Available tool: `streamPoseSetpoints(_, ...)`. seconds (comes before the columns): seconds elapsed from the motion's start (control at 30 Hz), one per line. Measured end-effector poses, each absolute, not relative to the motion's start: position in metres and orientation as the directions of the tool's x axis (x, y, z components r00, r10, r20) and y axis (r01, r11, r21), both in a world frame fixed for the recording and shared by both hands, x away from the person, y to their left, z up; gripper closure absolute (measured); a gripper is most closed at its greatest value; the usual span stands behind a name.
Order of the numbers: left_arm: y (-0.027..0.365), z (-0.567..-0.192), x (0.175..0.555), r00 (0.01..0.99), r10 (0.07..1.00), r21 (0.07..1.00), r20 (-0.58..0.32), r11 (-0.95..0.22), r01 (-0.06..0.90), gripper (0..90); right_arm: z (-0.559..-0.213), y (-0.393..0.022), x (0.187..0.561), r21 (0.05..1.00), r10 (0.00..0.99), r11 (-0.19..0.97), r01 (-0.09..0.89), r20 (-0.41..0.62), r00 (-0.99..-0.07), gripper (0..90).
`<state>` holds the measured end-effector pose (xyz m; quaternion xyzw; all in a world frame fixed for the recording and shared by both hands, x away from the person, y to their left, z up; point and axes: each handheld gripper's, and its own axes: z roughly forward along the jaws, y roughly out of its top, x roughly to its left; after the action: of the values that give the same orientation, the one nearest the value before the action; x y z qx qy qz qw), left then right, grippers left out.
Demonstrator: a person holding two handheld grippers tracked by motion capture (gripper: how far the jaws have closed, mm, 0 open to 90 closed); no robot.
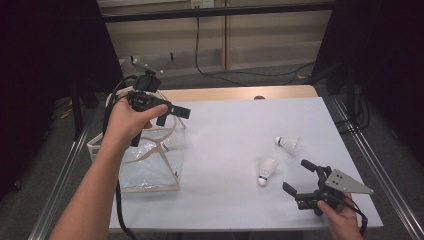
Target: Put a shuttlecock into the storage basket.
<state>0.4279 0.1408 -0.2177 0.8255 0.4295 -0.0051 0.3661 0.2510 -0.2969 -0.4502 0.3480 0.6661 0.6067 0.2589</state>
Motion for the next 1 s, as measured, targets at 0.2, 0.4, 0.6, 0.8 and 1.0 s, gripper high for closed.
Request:
streamPoseSetpoints(0.2, 0.134, -0.218, 0.426, 0.651, 0.690, 0.600, -0.316, -0.386, 0.700, 20.6, -0.450, -0.297, 0.251, 0.988, 0.778, 0.022, 0.150, 0.077, -0.624, 0.3)
streamPoseSetpoints(0.4, 0.126, -0.219, 0.422, 0.670, 0.675, 0.597, -0.309, -0.411, 0.689, 20.6, -0.450, -0.297, 0.251, 0.988, 0.778, 0.021, 0.150, 0.079, -0.624, 0.3)
streamPoseSetpoints(0.6, 0.119, -0.222, 0.420, 0.681, 0.662, 0.598, -0.313, -0.420, 0.683, 19.9, -0.450, -0.297, 0.251, 0.988, 0.777, 0.019, 0.150, 0.080, -0.625, 0.3)
streamPoseSetpoints(0.8, 0.114, -0.230, 0.419, 0.688, 0.651, 0.595, -0.320, -0.427, 0.681, 19.8, -0.450, -0.297, 0.251, 0.988, 0.776, 0.020, 0.150, 0.080, -0.626, 0.3)
streamPoseSetpoints(1.0, 0.110, -0.235, 0.417, 0.698, 0.640, 0.595, -0.322, -0.436, 0.675, 19.1, -0.450, -0.297, 0.250, 0.989, 0.776, 0.021, 0.150, 0.078, -0.626, 0.3)
